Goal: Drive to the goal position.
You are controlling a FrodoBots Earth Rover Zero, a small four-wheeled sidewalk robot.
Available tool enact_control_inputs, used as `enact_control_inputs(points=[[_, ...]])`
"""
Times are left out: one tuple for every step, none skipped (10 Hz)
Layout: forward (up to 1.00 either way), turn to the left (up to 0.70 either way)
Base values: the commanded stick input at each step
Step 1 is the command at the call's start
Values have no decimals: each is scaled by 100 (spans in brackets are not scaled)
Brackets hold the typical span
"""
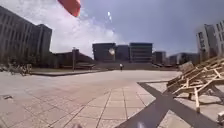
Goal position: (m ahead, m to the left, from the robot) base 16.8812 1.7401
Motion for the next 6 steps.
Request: enact_control_inputs(points=[[45,3],[45,3],[45,3],[45,3],[45,3],[45,3]])
